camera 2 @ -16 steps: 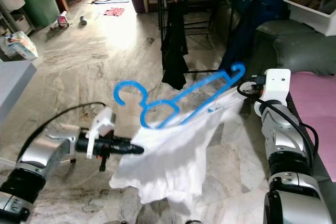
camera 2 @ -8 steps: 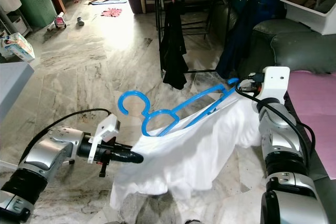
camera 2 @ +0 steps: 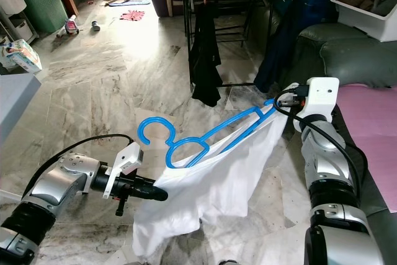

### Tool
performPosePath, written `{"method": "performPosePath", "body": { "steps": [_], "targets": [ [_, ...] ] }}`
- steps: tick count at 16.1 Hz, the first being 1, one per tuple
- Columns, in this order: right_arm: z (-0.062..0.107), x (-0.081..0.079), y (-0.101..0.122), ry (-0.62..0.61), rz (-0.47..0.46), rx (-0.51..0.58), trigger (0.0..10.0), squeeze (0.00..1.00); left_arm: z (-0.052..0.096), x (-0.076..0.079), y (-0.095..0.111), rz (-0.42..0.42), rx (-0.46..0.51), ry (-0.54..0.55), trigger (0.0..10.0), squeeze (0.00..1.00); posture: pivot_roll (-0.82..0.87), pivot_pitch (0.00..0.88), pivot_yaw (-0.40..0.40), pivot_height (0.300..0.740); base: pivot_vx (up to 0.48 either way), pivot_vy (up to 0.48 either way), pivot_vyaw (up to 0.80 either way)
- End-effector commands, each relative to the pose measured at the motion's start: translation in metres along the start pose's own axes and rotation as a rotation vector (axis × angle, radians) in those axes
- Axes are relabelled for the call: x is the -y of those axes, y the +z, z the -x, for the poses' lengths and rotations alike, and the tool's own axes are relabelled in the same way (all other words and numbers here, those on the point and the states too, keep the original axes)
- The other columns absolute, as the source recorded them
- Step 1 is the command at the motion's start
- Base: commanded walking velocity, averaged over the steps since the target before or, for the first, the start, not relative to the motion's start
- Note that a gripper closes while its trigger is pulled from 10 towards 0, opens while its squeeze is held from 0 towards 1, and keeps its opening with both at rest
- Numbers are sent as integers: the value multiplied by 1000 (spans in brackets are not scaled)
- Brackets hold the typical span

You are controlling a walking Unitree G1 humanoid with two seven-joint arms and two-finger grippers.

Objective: Hang hanger

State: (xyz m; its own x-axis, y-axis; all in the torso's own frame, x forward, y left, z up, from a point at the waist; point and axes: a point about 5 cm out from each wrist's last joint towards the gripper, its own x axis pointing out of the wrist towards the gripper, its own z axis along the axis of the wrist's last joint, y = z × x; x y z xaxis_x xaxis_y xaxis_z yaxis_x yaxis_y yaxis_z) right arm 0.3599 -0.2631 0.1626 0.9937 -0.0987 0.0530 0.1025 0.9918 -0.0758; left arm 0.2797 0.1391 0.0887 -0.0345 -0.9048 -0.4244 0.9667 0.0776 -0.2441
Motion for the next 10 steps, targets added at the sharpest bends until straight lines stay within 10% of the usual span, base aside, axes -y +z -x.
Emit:
{"method": "performPosePath", "body": {
  "steps": [1,10],
  "targets": [
    [-7,22,50,-101,-18,192,0,0,16,6,-38,78,-187,-2,0,0,-53,44,4,740,0,0,0],
    [-5,-13,51,49,49,239,0,0,-2,-30,-38,-10,-285,412,0,0,-51,42,12,740,0,0,0]
  ]
}}
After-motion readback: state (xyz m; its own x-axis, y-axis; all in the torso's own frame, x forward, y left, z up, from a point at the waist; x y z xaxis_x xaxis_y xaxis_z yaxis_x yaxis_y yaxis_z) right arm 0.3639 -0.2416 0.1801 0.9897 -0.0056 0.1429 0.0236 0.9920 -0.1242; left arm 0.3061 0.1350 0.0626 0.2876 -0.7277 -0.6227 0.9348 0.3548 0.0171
